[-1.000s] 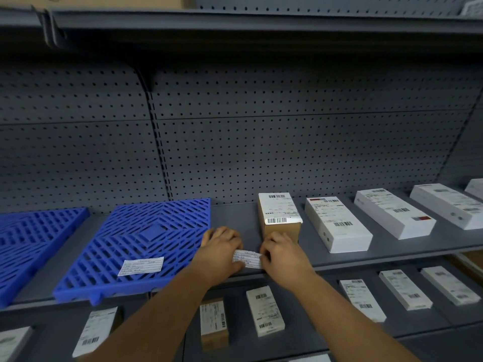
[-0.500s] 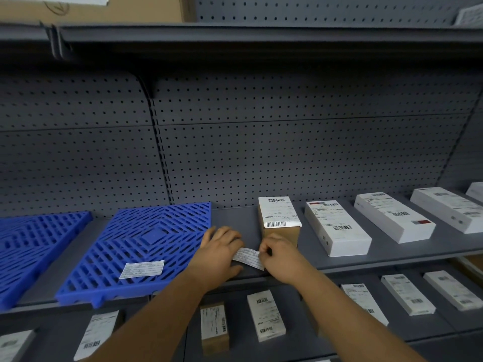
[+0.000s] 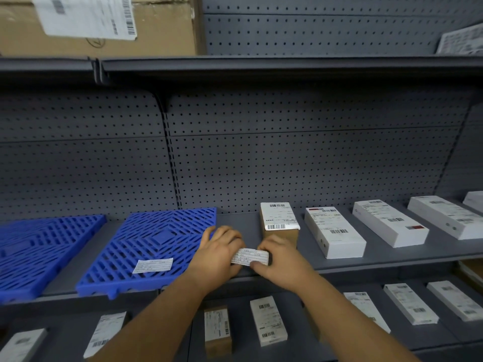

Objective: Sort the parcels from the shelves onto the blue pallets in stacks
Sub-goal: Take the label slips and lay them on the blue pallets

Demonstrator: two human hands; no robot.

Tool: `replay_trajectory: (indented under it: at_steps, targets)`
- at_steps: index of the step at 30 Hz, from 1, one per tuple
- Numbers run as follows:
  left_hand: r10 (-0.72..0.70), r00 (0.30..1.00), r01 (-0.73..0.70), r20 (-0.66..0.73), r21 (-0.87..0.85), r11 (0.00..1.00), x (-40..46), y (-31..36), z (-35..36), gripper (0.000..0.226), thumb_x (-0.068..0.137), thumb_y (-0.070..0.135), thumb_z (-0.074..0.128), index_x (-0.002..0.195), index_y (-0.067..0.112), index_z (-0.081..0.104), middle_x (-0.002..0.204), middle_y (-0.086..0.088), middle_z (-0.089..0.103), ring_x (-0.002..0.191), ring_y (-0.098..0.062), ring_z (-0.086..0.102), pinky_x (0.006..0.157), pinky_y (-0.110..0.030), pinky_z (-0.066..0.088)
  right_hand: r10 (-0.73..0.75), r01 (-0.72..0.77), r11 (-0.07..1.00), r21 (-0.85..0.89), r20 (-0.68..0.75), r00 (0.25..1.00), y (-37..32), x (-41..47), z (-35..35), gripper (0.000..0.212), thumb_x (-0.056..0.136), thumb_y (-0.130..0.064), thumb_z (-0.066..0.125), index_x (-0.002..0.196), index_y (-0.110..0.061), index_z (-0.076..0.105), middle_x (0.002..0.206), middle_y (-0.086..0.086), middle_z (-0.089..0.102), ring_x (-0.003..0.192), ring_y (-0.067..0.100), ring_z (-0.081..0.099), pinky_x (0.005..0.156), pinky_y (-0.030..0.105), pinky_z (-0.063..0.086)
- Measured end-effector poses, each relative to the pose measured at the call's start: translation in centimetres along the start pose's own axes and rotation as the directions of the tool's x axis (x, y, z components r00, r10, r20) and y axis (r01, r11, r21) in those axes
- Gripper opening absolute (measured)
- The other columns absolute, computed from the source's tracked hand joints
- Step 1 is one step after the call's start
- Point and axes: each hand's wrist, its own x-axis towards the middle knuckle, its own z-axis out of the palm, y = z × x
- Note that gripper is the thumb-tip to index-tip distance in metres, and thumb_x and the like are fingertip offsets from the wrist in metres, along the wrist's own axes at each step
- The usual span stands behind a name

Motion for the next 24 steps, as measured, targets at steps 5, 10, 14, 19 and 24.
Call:
replay_trajectory:
  at_steps: [5, 10, 14, 19, 24]
  targets:
    - [-0.072, 0.997, 0.072, -0.012, 0.006, 0.997, -1.2, 0.3, -1.5, 0.03, 0.072, 0.039, 0.069, 0.1, 0.03, 0.062, 0.113, 0.011, 0.056, 0.118, -0.012, 0.042, 0.105, -0.038, 0.015, -0.154, 0.135, 0.953, -0.273, -0.05, 0.987, -1.3, -1.3, -0.1, 0.048, 0.073, -0.055, 0.059, 0.114, -0.028, 0.059, 0.12, -0.013, 0.046, 0.11, 0.01, 0.041, 0.09, 0.031, 0.041]
    - [-0.106, 0.994, 0.106, 0.011, 0.0, 0.994, -3.1, 0.3, -2.9, 0.033, 0.074, 0.039, 0.068, 0.105, 0.028, 0.061, 0.117, 0.012, 0.053, 0.121, -0.011, 0.039, 0.108, -0.039, 0.013, -0.216, 0.168, 0.924, -0.344, -0.104, 0.971, -2.8, -2.3, 0.6, 0.047, 0.076, -0.043, 0.063, 0.12, -0.028, 0.057, 0.126, -0.008, 0.047, 0.114, 0.016, 0.044, 0.093, 0.036, 0.04]
    - [-0.109, 0.994, 0.109, -0.003, -0.016, 0.994, -4.7, -0.7, -4.1, 0.035, 0.074, 0.039, 0.068, 0.107, 0.027, 0.062, 0.119, 0.01, 0.053, 0.121, -0.013, 0.039, 0.108, -0.039, 0.013, -0.251, 0.179, 0.898, -0.401, -0.135, 0.959, -4.7, -2.8, 1.3, 0.04, 0.078, -0.039, 0.063, 0.115, -0.026, 0.061, 0.125, -0.005, 0.05, 0.113, 0.018, 0.047, 0.088, 0.036, 0.04]
    - [-0.104, 0.995, 0.103, -0.01, -0.037, 0.994, -7.6, -3.2, -6.2, 0.038, 0.076, 0.041, 0.066, 0.112, 0.027, 0.06, 0.122, 0.012, 0.05, 0.124, -0.01, 0.037, 0.11, -0.039, 0.012, -0.278, 0.183, 0.88, -0.437, -0.164, 0.946, -8.8, -2.9, 2.9, 0.039, 0.077, -0.04, 0.063, 0.112, -0.026, 0.063, 0.124, -0.003, 0.053, 0.114, 0.019, 0.049, 0.09, 0.038, 0.041]
    - [-0.116, 0.993, 0.116, -0.009, -0.041, 0.992, -12.1, -7.7, -8.9, 0.04, 0.078, 0.042, 0.065, 0.115, 0.027, 0.059, 0.123, 0.012, 0.05, 0.125, -0.011, 0.036, 0.111, -0.041, 0.013, -0.27, 0.155, 0.878, -0.453, -0.201, 0.942, -14.7, -2.9, 6.5, 0.04, 0.07, -0.044, 0.067, 0.107, -0.027, 0.067, 0.12, -0.003, 0.058, 0.111, 0.02, 0.055, 0.089, 0.041, 0.046]
